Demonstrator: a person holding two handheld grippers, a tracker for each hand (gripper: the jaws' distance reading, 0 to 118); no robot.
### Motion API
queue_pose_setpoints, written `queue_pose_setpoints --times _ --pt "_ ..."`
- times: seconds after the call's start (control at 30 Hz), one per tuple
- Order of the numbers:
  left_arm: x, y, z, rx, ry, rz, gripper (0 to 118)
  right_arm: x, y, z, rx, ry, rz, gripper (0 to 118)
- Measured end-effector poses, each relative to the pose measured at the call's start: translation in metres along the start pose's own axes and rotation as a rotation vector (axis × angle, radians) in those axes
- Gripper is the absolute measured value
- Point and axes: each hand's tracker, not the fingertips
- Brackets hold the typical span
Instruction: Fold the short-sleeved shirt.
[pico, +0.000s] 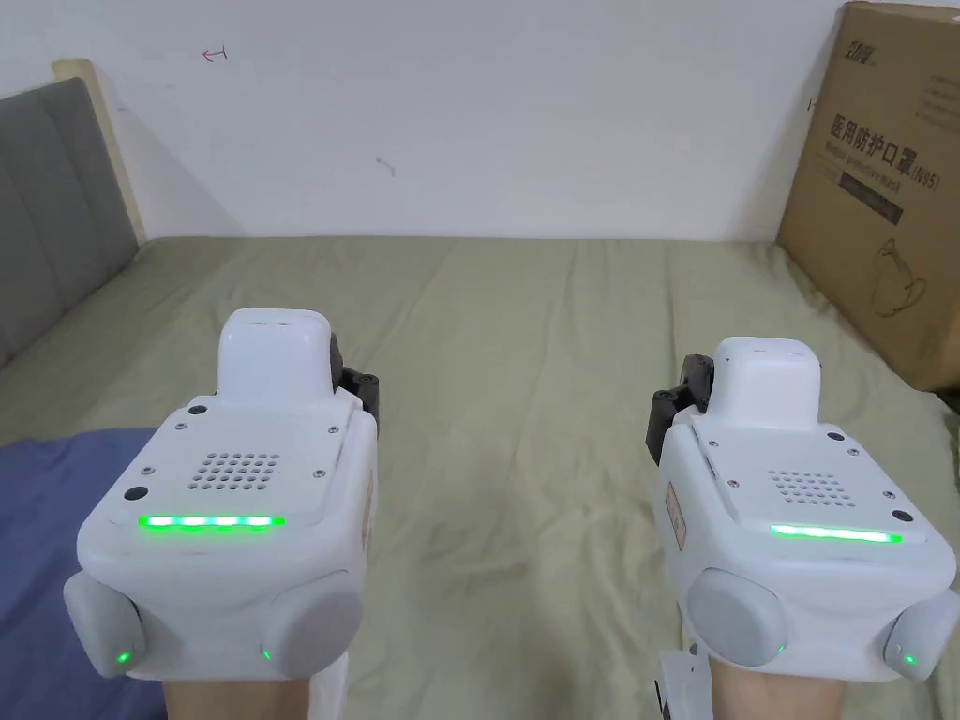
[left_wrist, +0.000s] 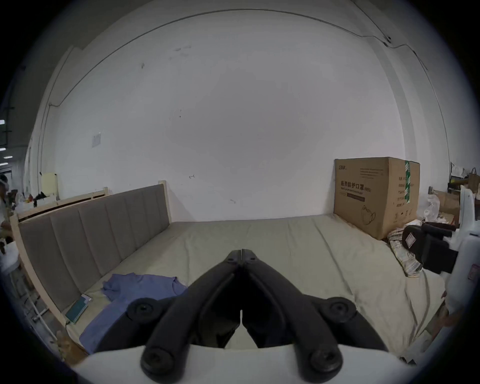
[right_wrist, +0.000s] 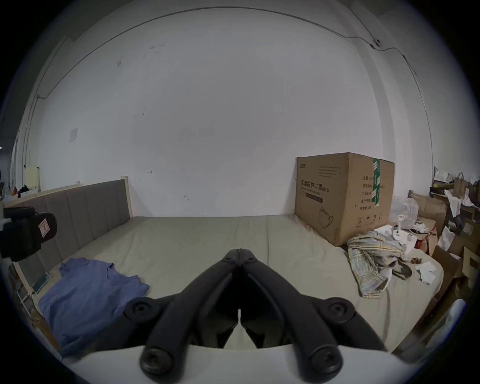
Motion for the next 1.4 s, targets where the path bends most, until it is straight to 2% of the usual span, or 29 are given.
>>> queue_pose_setpoints --times 0.13,0.23,0.37,0.53,0.67,0.87,1.1,1.23,1.27,1.3,1.33,1.37,1.4 --pt "-0.011 0.002 0.002 -0.005 0.011 0.026 0 -0.003 0.004 -0.004 -0.010 0.047 -0.030 1" --pt "-0.028 0.006 0.008 -0.003 0.055 0.040 0 -0.021 0.007 -0.007 -0.015 0.101 -0.011 1" --pt "-0.060 0.008 0.019 -0.024 0.152 0.029 0 -0.059 0.007 -0.014 -0.041 0.239 -0.020 1" --pt "-0.109 0.003 0.041 -0.070 0.303 0.036 0 -0.117 0.006 -0.015 -0.066 0.399 0.020 1" --pt "-0.141 0.000 0.055 -0.096 0.390 0.066 0 -0.153 0.002 -0.013 -0.102 0.515 0.016 1" --pt "-0.163 -0.015 0.044 -0.200 0.409 0.084 0 -0.179 -0.009 -0.010 -0.137 0.566 0.072 1" --pt "-0.188 -0.073 -0.030 -0.476 0.308 0.240 0 -0.187 -0.033 -0.027 -0.227 0.560 0.115 1" --pt "-0.205 -0.116 -0.075 -0.638 0.280 0.272 2 -0.194 -0.049 -0.044 -0.284 0.539 0.144 1" --pt "-0.211 -0.126 -0.085 -0.667 0.286 0.302 15 -0.196 -0.052 -0.049 -0.300 0.537 0.146 1" --pt "-0.218 -0.136 -0.096 -0.693 0.274 0.327 52 -0.199 -0.057 -0.054 -0.319 0.534 0.141 1" --pt "-0.218 -0.141 -0.101 -0.737 0.260 0.334 81 -0.201 -0.060 -0.059 -0.347 0.534 0.129 1" --pt "-0.220 -0.149 -0.109 -0.757 0.254 0.335 98 -0.203 -0.064 -0.066 -0.381 0.543 0.105 1" --pt "-0.222 -0.155 -0.117 -0.782 0.253 0.334 106 -0.205 -0.067 -0.071 -0.395 0.551 0.088 1"
